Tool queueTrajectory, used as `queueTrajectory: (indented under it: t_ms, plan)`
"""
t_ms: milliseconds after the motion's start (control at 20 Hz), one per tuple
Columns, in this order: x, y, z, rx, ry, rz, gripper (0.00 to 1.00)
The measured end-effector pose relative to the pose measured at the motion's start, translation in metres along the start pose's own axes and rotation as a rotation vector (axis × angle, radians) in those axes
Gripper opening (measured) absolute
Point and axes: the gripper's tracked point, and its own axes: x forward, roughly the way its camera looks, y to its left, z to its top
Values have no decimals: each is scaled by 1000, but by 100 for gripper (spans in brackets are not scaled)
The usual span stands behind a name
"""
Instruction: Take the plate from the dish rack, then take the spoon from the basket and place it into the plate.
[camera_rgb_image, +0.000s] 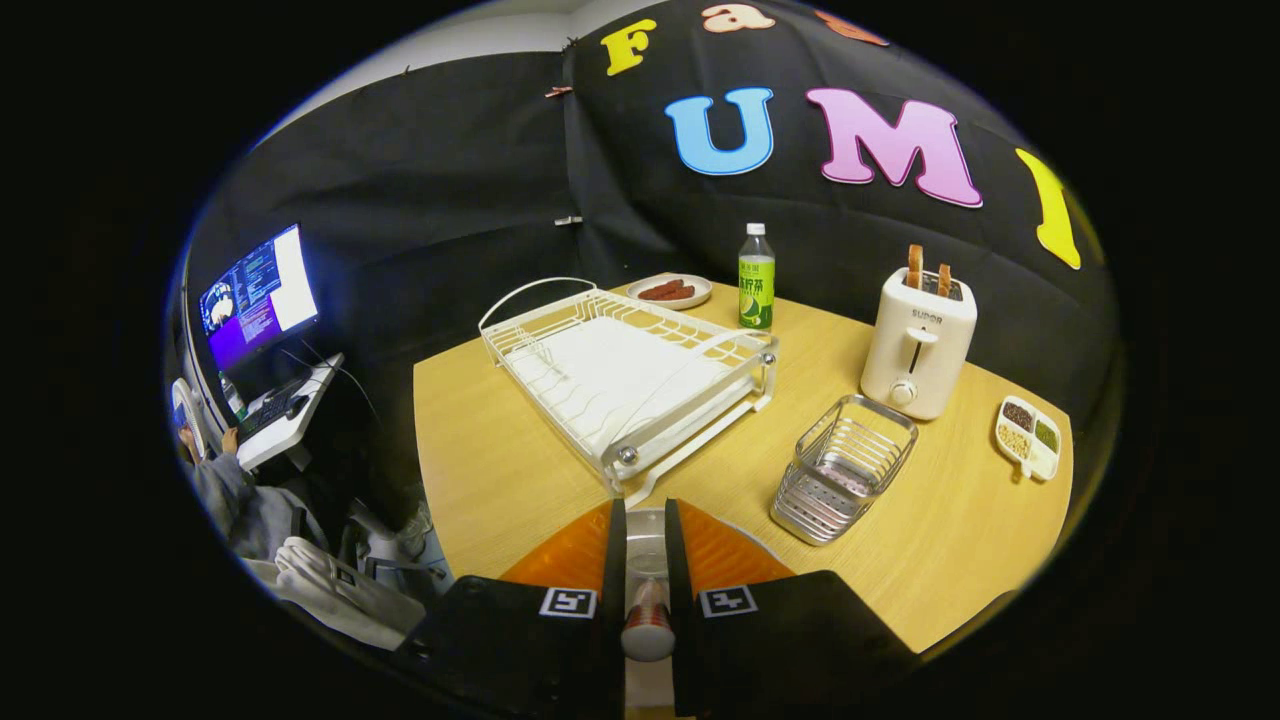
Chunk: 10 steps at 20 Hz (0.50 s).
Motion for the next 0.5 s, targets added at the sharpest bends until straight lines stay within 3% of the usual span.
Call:
queueTrajectory:
  t_ms: [500]
  plan:
    - [2,-9,-45,-13,95,-6,24]
